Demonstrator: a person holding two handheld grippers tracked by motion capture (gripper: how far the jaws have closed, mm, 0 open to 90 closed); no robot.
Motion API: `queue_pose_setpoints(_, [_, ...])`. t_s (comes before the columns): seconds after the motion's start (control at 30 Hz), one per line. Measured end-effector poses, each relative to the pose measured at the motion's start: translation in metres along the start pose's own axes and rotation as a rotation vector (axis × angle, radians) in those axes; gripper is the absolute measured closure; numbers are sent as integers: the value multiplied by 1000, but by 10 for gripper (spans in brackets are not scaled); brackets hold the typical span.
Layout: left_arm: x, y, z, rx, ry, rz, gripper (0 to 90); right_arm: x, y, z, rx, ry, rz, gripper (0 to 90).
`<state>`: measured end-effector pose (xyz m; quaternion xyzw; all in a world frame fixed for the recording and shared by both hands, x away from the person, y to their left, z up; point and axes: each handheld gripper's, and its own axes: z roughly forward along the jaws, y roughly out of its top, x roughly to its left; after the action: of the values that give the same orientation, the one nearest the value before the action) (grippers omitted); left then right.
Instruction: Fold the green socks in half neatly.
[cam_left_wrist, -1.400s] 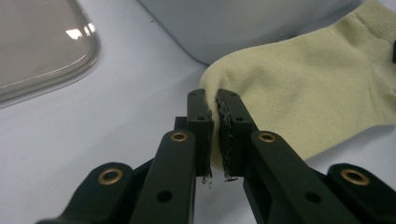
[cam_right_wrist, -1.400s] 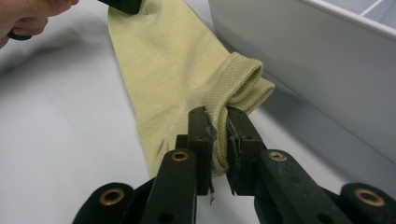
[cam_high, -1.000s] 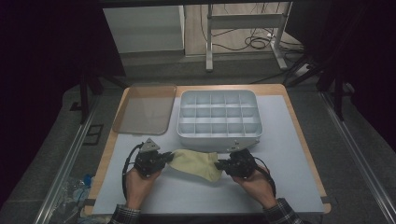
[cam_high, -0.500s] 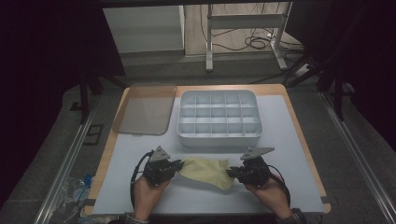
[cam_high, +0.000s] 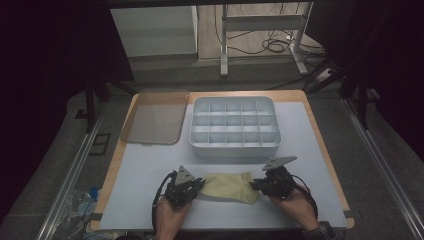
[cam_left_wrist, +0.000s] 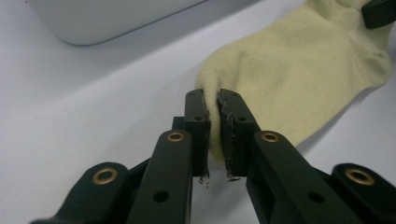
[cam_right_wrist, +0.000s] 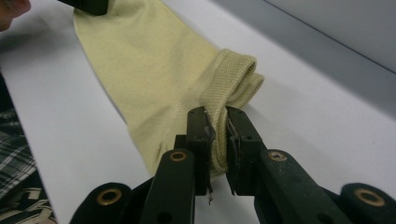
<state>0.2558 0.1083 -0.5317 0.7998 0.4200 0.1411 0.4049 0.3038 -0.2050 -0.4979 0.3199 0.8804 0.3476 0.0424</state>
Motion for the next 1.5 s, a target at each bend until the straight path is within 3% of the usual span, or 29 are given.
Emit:
queue_pose_setpoints(0.2, [0, -2, 8, 32, 34, 27, 778, -4, -3, 10, 17, -45, -31, 786])
queue_pose_setpoints(0.33, [5, -3, 10, 38, 42, 17, 695, -4, -7, 16, 26, -79, -47, 745])
queue_pose_setpoints(0.53, [9, -1, 6, 19, 57, 11, 535, -3, -6, 11, 12, -105, -59, 652])
queue_pose_setpoints(0.63, [11, 0, 3, 9, 57, 10, 504, -3, -6, 5, -9, -106, -52, 591])
queue_pose_setpoints(0.73, [12, 0, 1, -1, 38, 3, 502, -3, -6, 2, -18, -106, -52, 587])
queue_pose_setpoints(0.97, [15, -4, 7, 20, -22, -30, 585, 0, -6, -6, -52, -106, -58, 587])
queue_pose_setpoints(1.13, [13, -7, 11, 26, -18, -21, 622, 0, -7, -8, -59, -106, -61, 587])
queue_pose_setpoints(1.23, [12, -7, 12, 28, -31, -31, 699, 0, -7, -9, -65, -107, -61, 587])
queue_pose_setpoints(1.3, [13, -7, 12, 30, -64, -45, 750, 0, -6, -9, -69, -107, -61, 588])
queue_pose_setpoints(1.33, [13, -7, 13, 32, -83, -52, 812, 1, -6, -8, -75, -102, -61, 598])
queue_pose_setpoints(1.5, [14, -5, 13, 39, -90, -62, 832, 3, -2, -4, -85, -79, -62, 691])
